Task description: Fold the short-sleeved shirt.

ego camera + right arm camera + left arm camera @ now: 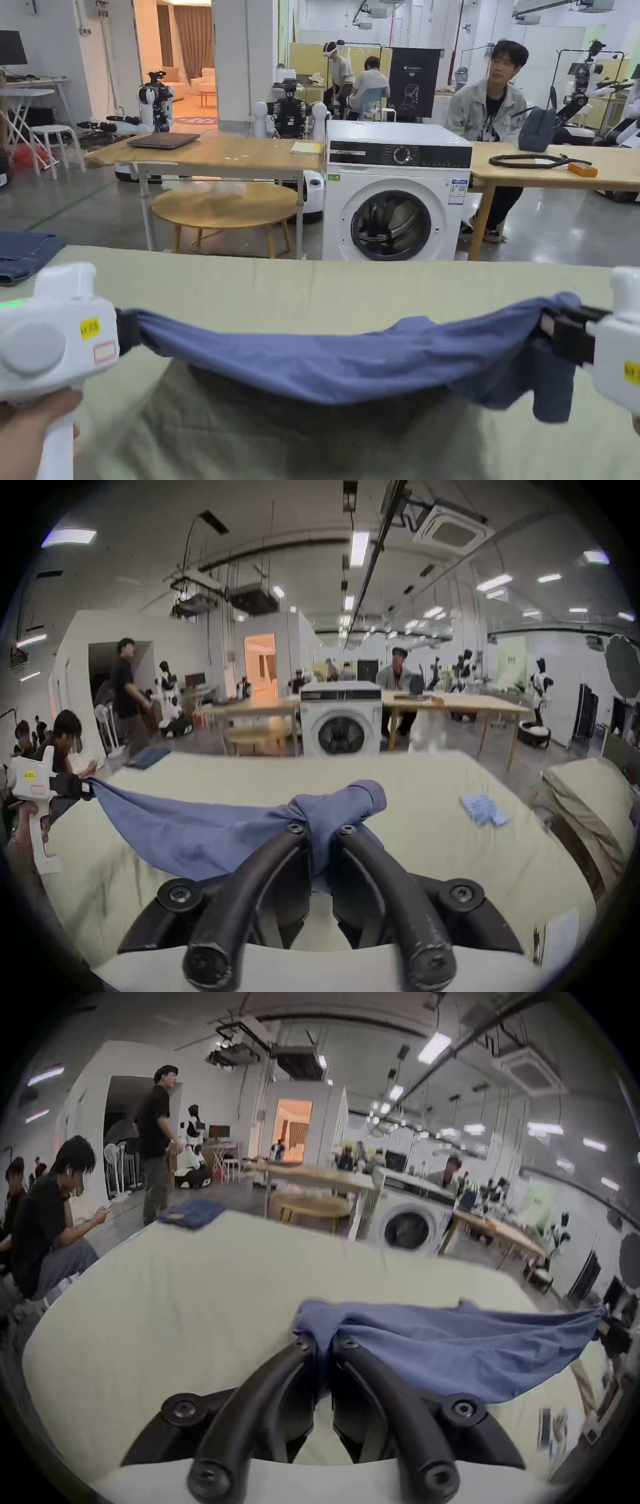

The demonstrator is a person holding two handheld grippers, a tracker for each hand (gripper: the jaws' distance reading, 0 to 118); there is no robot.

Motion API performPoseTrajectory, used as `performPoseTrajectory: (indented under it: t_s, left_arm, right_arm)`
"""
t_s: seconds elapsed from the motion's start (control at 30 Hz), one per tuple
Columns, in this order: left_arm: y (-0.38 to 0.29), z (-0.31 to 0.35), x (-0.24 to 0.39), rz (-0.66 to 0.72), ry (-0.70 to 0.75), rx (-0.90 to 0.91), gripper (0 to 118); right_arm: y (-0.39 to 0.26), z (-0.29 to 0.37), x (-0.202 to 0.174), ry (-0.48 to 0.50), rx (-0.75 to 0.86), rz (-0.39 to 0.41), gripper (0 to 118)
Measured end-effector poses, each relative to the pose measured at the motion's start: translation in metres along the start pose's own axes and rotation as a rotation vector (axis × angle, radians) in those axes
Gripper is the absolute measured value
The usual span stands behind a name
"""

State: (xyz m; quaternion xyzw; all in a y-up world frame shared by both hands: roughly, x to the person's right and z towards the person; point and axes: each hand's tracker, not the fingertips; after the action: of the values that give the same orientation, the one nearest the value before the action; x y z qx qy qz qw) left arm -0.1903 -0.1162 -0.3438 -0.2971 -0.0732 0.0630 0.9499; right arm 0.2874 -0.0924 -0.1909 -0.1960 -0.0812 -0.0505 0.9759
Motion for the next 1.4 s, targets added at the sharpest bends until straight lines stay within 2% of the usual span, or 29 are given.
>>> performPoseTrajectory:
  t_s: [0.07,0.17,0.23,0.37,0.5,0.67,0.77,0.9,1.13,1.17,1.2,1.27,1.3,1.33,1.4]
  left_arm:
    - [-0.025,0.022,-0.01,0.004,0.002,-0.059,2]
    - [-0.064,0.059,-0.023,-0.017,0.016,-0.144,2]
    - [-0.088,0.081,-0.031,-0.03,0.026,-0.193,2]
    - [-0.139,0.117,-0.047,-0.059,0.041,-0.296,2]
    - [-0.181,0.13,-0.063,-0.085,0.062,-0.369,2]
    - [-0.217,0.131,-0.074,-0.109,0.08,-0.451,2]
    - [-0.235,0.123,-0.073,-0.141,0.103,-0.481,2]
    - [-0.253,0.117,-0.074,-0.166,0.12,-0.51,2]
    - [-0.26,0.118,-0.076,-0.191,0.109,-0.487,2]
    - [-0.256,0.121,-0.076,-0.176,0.103,-0.463,6]
    - [-0.25,0.127,-0.077,-0.15,0.083,-0.428,19]
    - [-0.234,0.14,-0.076,-0.13,0.082,-0.342,61]
    - [-0.221,0.15,-0.075,-0.122,0.067,-0.281,76]
    - [-0.209,0.159,-0.072,-0.116,0.059,-0.228,88]
    - [-0.179,0.183,-0.062,-0.095,0.034,-0.085,90]
  right_arm:
    - [-0.021,0.023,0.0,0.0,-0.067,-0.005,7]
    - [-0.047,0.058,0.008,0.04,-0.169,-0.098,7]
    - [-0.062,0.081,0.01,0.048,-0.237,-0.127,7]
    - [-0.093,0.122,0.012,0.05,-0.363,-0.123,7]
    - [-0.124,0.143,0.015,0.053,-0.5,-0.169,7]
    - [-0.163,0.144,0.02,0.025,-0.612,-0.133,7]
    - [-0.186,0.128,0.02,-0.021,-0.691,-0.076,7]
    - [-0.212,0.114,0.023,-0.055,-0.738,-0.054,7]
    - [-0.234,0.112,0.033,-0.071,-0.743,-0.102,9]
    - [-0.232,0.116,0.033,-0.066,-0.713,-0.104,12]
    - [-0.229,0.121,0.033,-0.064,-0.69,-0.107,20]
    - [-0.218,0.131,0.032,-0.081,-0.615,-0.074,68]
    - [-0.209,0.137,0.031,-0.099,-0.572,-0.054,96]
    - [-0.198,0.142,0.03,-0.112,-0.528,-0.045,111]
    - [-0.168,0.162,0.026,-0.105,-0.346,-0.06,111]
